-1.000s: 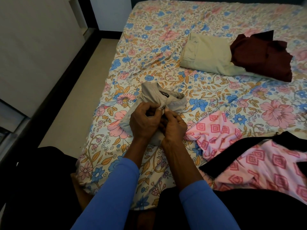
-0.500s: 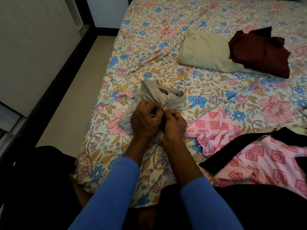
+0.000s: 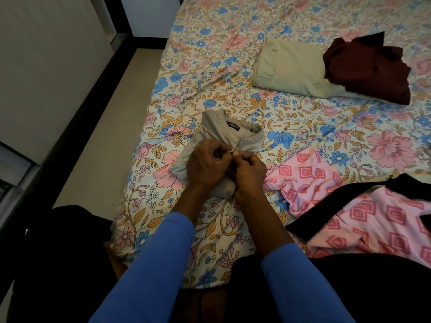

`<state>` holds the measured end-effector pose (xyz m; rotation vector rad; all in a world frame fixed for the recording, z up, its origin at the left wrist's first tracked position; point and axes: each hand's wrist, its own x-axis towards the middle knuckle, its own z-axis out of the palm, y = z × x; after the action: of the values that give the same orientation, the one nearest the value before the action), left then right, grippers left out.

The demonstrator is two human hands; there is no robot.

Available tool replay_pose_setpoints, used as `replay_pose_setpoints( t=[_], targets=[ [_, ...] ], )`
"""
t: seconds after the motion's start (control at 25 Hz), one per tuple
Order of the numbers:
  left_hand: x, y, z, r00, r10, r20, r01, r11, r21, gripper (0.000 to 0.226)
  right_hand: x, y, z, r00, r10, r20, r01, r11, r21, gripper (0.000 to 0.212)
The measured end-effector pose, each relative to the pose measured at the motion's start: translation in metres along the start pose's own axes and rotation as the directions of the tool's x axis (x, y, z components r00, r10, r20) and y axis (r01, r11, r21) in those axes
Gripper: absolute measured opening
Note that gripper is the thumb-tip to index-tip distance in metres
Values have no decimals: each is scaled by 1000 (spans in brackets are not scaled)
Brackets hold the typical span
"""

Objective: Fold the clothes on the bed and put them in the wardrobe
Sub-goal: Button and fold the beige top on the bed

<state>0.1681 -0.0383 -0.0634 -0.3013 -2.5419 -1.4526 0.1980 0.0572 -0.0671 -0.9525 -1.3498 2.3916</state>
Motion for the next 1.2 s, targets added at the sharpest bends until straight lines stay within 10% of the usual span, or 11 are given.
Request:
replay_pose_setpoints(
  t=[0.4, 0.48, 0.56, 0.76, 1.0, 1.2],
  targets=[
    [22, 4, -16, 992, -85, 89, 93, 991, -99, 24, -10, -23, -3, 998, -12, 67, 22, 988, -155, 12],
    [44, 5, -27, 979, -123, -161, 134, 989, 62, 31, -7, -18, -6, 949, -313, 35, 291, 825, -484, 18],
    [70, -3, -36, 964, -199, -178, 240, 937, 252, 40, -7, -7, -8, 813, -553, 184, 476, 447, -758, 33],
    [123, -29, -34, 993, -77, 89, 40, 932, 360, 27, -14, 19, -5, 829, -397, 395, 422, -19, -906, 96],
    [107, -39, -46, 952, -305, -35, 301, 901, 312, 63, -9, 21, -6, 835, -377, 400, 389, -109, -915, 100],
    [48, -56, -74, 996, -44, 78, 1, 875, 484, 56, -6, 24, -6, 812, -404, 422, 401, -139, -905, 96]
  ],
)
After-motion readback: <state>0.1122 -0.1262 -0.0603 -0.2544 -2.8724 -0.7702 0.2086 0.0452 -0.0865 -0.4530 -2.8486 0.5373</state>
